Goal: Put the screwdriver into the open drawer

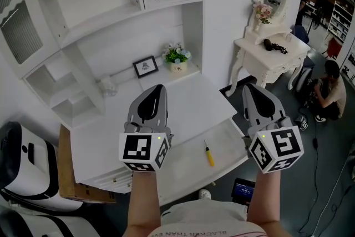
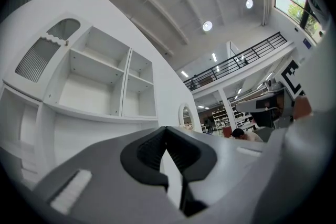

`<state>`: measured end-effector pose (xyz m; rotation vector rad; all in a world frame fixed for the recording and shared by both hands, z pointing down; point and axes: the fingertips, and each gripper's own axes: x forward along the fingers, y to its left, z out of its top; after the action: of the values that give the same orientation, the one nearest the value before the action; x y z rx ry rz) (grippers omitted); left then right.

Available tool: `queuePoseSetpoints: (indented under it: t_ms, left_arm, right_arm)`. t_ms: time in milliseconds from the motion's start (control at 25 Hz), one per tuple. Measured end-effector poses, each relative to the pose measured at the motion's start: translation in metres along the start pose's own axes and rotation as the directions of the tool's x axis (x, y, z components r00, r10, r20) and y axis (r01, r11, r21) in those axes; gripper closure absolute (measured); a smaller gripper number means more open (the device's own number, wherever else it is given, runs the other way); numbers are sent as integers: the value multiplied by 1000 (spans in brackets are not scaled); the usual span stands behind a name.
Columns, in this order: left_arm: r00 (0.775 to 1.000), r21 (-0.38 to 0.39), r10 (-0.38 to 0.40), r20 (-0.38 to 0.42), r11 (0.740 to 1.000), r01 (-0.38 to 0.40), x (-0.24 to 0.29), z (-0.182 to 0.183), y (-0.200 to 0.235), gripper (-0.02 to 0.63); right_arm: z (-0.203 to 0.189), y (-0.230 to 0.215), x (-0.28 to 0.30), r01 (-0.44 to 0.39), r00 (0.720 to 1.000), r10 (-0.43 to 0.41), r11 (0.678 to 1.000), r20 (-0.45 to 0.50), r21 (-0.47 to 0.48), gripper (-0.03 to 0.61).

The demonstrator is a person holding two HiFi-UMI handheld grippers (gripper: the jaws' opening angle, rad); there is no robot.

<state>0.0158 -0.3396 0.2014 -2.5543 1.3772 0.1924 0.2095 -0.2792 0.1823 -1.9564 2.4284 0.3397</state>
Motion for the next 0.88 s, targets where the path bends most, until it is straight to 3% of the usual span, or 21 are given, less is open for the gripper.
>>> queuePoseSetpoints:
  t_ms: [440,880]
  left_arm:
    - [1000,58,-14,17,998,13,1,14,-5,604]
    - [1000,34,-14,22,999,13,-8,16,3,604]
  right_arm:
    - [9,-3,-3,10,1000,-10,998,12,-54,572]
    - [8,9,0,5,1000,-4,998,17,-66,572]
